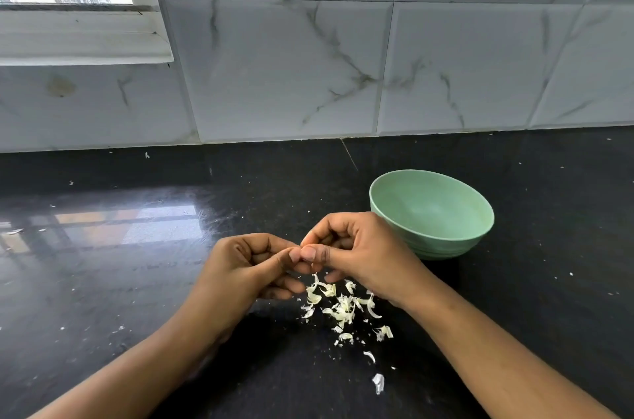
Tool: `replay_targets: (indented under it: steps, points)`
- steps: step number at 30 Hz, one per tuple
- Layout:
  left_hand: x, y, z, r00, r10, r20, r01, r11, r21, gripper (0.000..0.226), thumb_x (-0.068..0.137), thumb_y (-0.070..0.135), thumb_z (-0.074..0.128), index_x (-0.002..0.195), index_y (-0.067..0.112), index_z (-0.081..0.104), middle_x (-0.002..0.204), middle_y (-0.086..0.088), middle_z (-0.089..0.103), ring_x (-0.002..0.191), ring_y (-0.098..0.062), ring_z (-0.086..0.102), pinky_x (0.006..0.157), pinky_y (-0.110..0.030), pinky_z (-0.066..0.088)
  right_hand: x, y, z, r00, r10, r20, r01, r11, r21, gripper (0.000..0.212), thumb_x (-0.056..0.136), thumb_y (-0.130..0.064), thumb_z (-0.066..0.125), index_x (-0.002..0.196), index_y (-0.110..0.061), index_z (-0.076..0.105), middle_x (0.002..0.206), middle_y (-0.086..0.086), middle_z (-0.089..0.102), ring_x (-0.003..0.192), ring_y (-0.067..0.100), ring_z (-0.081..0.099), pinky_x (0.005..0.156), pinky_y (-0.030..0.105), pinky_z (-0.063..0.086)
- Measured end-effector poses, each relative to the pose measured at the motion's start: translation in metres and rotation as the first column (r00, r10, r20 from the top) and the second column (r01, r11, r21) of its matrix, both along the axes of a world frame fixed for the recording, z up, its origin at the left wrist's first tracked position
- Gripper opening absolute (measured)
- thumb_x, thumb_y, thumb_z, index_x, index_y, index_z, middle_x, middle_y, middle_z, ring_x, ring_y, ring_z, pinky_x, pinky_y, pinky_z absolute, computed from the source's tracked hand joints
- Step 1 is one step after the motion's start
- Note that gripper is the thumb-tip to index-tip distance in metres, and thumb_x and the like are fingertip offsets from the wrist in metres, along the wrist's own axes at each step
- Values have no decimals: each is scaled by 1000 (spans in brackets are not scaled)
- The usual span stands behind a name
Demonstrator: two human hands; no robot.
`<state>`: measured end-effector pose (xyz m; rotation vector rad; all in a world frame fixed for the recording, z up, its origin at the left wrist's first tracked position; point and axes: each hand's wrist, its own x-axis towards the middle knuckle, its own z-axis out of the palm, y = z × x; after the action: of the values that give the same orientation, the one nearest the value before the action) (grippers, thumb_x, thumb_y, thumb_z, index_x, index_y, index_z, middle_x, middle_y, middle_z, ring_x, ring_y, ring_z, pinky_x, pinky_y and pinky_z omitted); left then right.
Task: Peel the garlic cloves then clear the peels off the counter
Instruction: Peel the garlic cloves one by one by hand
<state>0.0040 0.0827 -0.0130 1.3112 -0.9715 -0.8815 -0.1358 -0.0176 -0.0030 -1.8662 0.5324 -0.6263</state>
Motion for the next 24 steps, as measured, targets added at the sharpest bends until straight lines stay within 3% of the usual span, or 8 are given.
replay_targets:
  steps: [4, 8, 13, 18, 21, 24]
  points:
    - [1, 0, -1, 1000, -1, -7, 1, 1000, 15, 23, 66, 23, 65, 72, 1, 68, 65, -14, 69, 49, -17, 64, 46, -20, 51, 2, -2, -5, 999, -35, 22, 38, 984, -174, 5, 81, -20, 75, 80, -16, 71, 71, 5, 71, 70, 29, 69, 65, 47, 58]
    - [1, 1, 0, 995, -80, -62, 83, 995, 55, 14, 72, 22, 66, 63, 11, 64, 62, -14, 61, 42, -20, 57, 42, -24, 48, 2, -3, -5, 999, 20, 33, -5, 912, -410, 3, 83, -17, 70, 84, -15, 71, 75, -2, 68, 66, 13, 63, 62, 41, 52]
    - [1, 1, 0, 955, -185, -231, 207, 975, 77, 20, 77, 17, 63, 58, 16, 58, 59, -12, 53, 33, -20, 48, 35, -22, 44, 3, -3, -5, 998, 35, 50, -16, 939, -343, 3, 84, -14, 69, 86, -17, 71, 77, 2, 70, 70, 20, 67, 64, 43, 55]
    - [3, 1, 0, 904, -234, -357, 283, 955, 91, 15, 74, 25, 53, 67, 11, 52, 61, -11, 53, 33, -18, 46, 32, -23, 44, 3, -1, -6, 995, 51, 91, -23, 959, -284, 4, 84, -11, 70, 86, -14, 72, 76, -2, 71, 69, 6, 67, 67, 28, 57]
    - [5, 1, -2, 857, -274, -437, 336, 939, 70, 18, 73, 23, 56, 75, 7, 49, 61, -12, 53, 34, -17, 48, 33, -24, 45, 4, 1, -6, 992, 44, 115, -12, 965, -261, 3, 85, -12, 70, 87, -14, 71, 79, 1, 73, 72, 13, 69, 69, 37, 58]
    - [9, 2, -4, 799, -340, -497, 393, 920, 2, 32, 66, 26, 73, 80, 6, 52, 70, -15, 56, 44, -21, 56, 39, -29, 51, 4, 2, -5, 988, 32, 149, 4, 971, -240, 2, 85, -14, 69, 86, -14, 70, 78, 5, 73, 71, 19, 70, 70, 45, 57]
